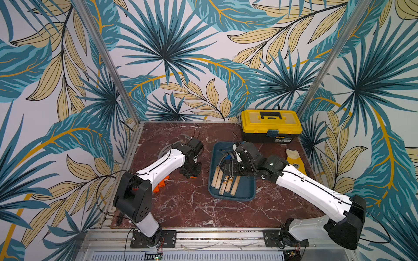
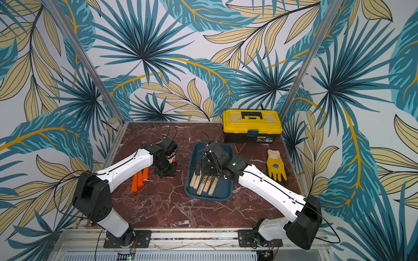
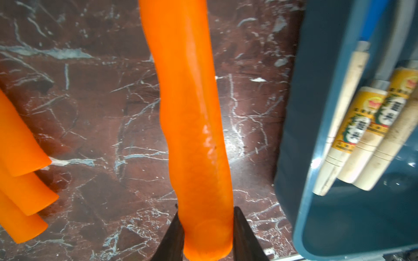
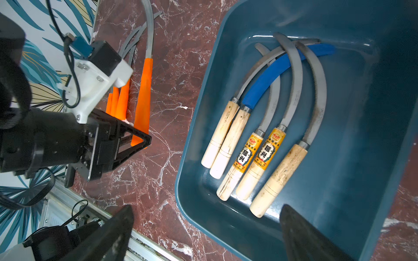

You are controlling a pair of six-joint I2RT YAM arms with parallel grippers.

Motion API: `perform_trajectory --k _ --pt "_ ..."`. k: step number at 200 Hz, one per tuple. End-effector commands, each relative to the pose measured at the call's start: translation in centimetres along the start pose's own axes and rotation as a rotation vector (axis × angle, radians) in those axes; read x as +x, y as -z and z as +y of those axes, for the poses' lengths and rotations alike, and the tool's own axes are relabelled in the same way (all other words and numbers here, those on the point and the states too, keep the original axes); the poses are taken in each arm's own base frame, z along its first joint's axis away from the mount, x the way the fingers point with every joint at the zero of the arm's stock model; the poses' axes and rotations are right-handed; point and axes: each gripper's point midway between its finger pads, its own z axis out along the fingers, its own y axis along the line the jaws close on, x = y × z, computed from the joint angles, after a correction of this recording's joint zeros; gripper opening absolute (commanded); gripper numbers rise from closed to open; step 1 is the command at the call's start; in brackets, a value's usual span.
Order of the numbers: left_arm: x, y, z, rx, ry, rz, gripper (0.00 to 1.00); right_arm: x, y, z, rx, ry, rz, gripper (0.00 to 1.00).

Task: Put small sickles into storage boxes
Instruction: Pick up the sickle at the center of the board, then place the sickle in the storage box.

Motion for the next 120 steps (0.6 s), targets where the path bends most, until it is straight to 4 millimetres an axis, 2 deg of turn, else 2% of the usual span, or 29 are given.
perform_trajectory --k 1,61,120 --pt "0.0 2.1 -1.6 0.034 -0.006 -0.036 0.19 1.1 0.4 -1.5 0.052 0.012 0.01 1.0" --pt "0.7 3.2 -5.3 0.071 -0.047 -0.054 0.19 1.1 2.0 -2.9 0.087 0.016 -0.028 1.0" --pt "2.2 2.8 -9.3 0.091 -0.105 -0.034 0.19 1.7 3.8 -4.6 0.127 0.005 -0.056 1.0"
